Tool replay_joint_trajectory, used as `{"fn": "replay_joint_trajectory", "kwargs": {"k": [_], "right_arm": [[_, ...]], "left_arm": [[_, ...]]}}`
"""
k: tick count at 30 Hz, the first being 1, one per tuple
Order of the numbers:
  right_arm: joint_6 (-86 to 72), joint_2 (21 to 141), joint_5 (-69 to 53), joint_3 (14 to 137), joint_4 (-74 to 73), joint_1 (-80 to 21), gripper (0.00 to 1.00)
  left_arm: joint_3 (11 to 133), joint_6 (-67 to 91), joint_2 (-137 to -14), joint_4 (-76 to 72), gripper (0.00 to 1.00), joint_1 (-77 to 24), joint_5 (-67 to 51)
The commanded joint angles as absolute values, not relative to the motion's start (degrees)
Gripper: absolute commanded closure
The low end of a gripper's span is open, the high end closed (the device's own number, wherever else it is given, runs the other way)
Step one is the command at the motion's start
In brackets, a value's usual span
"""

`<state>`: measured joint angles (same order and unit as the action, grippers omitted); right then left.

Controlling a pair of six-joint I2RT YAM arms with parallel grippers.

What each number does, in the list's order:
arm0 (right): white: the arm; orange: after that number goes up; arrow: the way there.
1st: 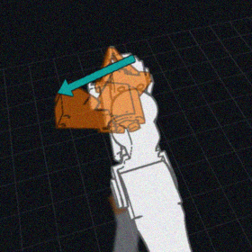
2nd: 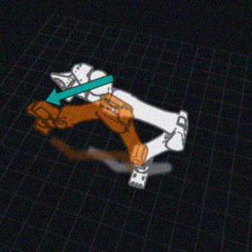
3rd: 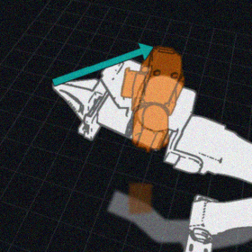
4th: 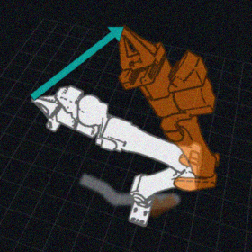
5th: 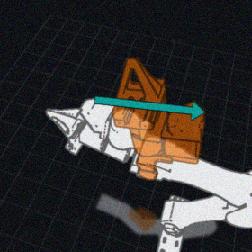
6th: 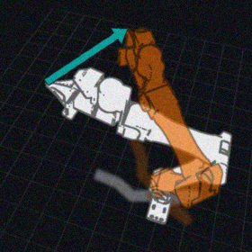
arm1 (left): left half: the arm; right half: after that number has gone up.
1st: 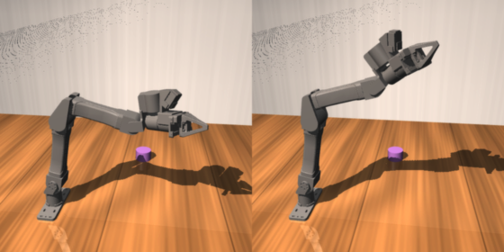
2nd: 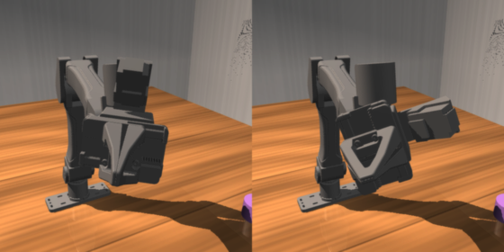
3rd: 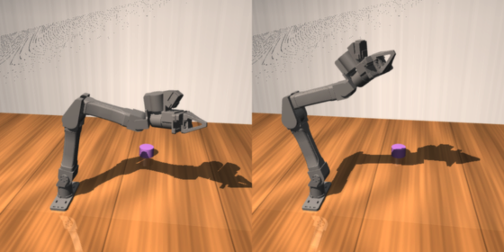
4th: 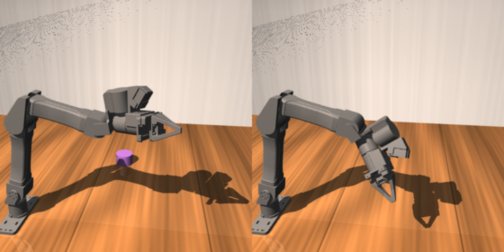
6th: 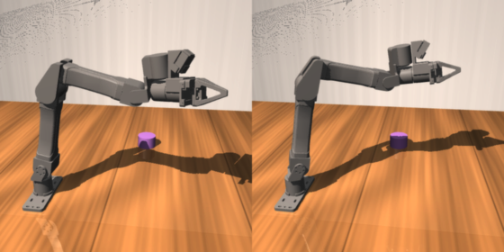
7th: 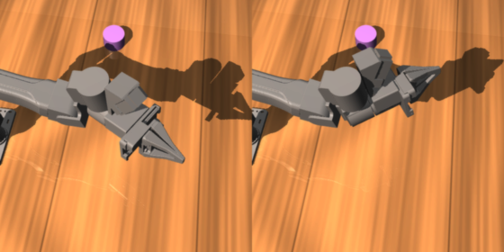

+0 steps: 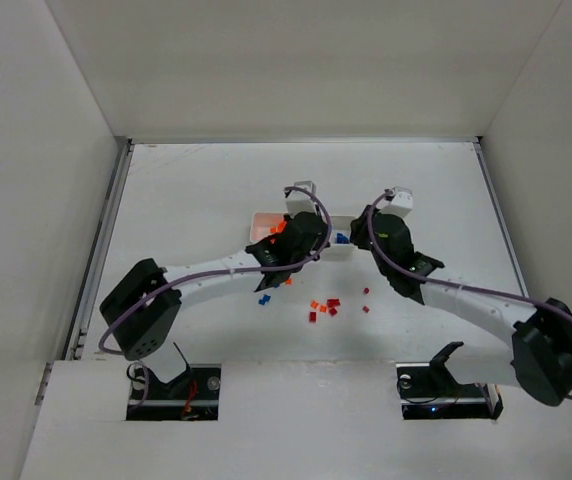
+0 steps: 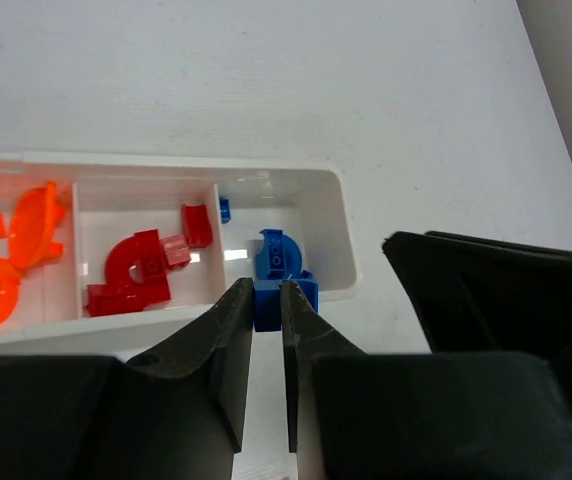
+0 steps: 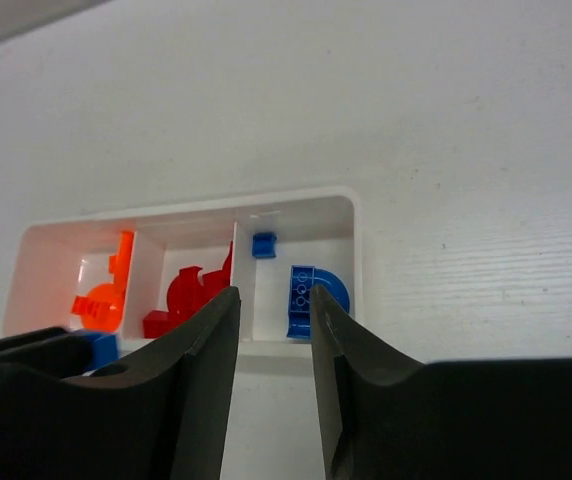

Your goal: Sort the legos into containers by color

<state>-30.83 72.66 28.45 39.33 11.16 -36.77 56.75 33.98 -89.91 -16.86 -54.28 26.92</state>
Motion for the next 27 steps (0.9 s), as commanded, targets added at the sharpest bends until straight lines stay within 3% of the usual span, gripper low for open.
{"fn": "replay_joint_trajectory", "kwargs": {"k": [1, 13, 22, 27], "right_arm": [[-32.42, 66.55, 30.14, 34.82, 10.82, -35.29, 0.63], [-35.24, 57.31, 28.48, 26.02, 9.14, -30.72, 0.65], [-35.42, 55.64, 27.95, 25.4, 9.58, -30.98, 0.65], [-35.16, 55.81, 26.99, 25.49, 10.28, -31.24, 0.66]], "left_arm": [[62.13, 32.7, -93.77, -20.65, 0.88, -54.54, 24.79], [73.21, 32.34, -107.48, -19.78, 0.84, -54.01, 23.55], [74.18, 32.26, -109.69, -19.42, 0.73, -53.13, 23.91], [72.26, 31.99, -106.54, -19.51, 0.72, -53.13, 24.17]]}}
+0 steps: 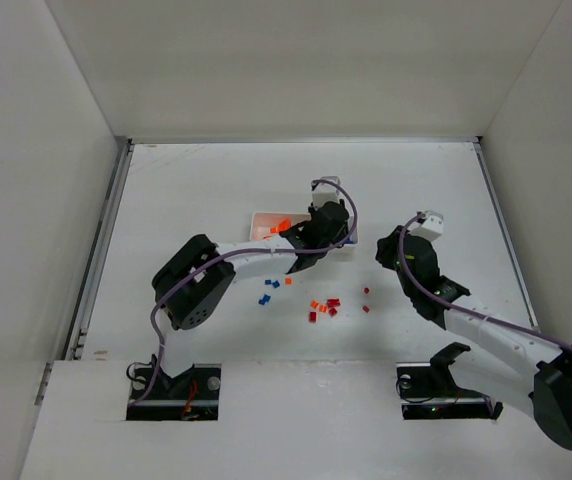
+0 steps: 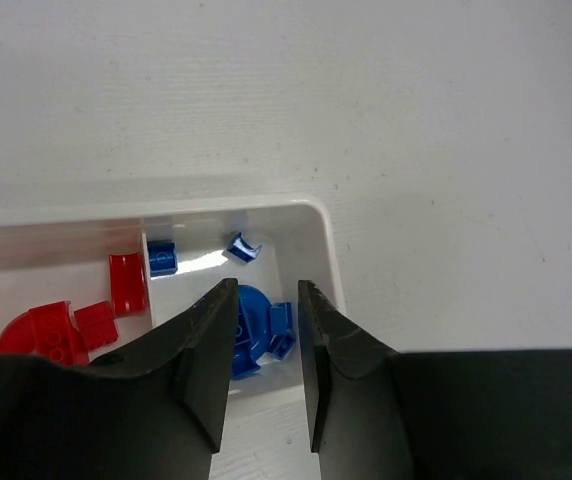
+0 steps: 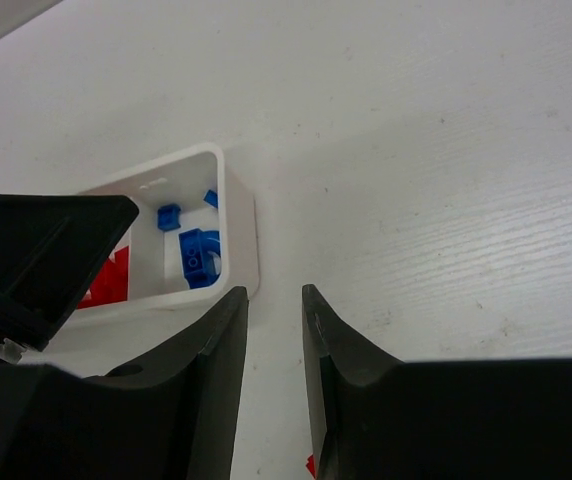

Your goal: Sort the legos into containers by color

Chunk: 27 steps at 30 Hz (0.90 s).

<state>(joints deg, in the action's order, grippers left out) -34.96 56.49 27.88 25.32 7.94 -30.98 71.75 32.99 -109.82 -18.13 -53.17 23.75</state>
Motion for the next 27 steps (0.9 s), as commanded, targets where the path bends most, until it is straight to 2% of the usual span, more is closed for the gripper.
{"fn": "replay_joint_trajectory", "kwargs": {"k": [1, 5, 8, 10, 12, 15, 19, 27], "right_arm": [[-34.98, 56.07, 26.81, 25.66, 10.37, -31.85, 0.67], [-35.59, 58.27, 26.89, 26.01, 9.32, -35.01, 0.78], [-38.83, 59.06, 28.99, 25.93, 4.94, -38.79, 0.8], [-43.22, 58.63, 32.15, 25.23, 0.2, -41.86, 0.76], [-46.74, 58.36, 34.79, 24.7, -3.5, -44.33, 0.62], [-50.26, 58.97, 35.77, 24.7, -8.25, -46.01, 0.51], [-51.94, 61.87, 34.8, 26.1, -11.68, -46.27, 0.49], [-56.42, 63.63, 35.42, 28.3, -18.36, -46.8, 0.54]], "left_arm": [[71.2, 31.82, -105.31, -19.6, 0.73, -53.13, 24.17], [65.59, 30.33, -99.24, -18.99, 0.76, -53.65, 24.0], [58.47, 28.66, -93.97, -18.9, 0.76, -55.32, 24.26], [53.73, 27.95, -90.63, -17.24, 0.76, -56.9, 24.61], [50.55, 27.95, -88.08, -15.04, 0.76, -58.39, 24.96], [45.71, 28.04, -84.12, -12.49, 0.73, -61.47, 25.31], [41.67, 27.86, -79.38, -9.58, 0.67, -64.55, 25.4], [36.83, 28.13, -75.23, -7.73, 0.61, -68.68, 23.82]]}}
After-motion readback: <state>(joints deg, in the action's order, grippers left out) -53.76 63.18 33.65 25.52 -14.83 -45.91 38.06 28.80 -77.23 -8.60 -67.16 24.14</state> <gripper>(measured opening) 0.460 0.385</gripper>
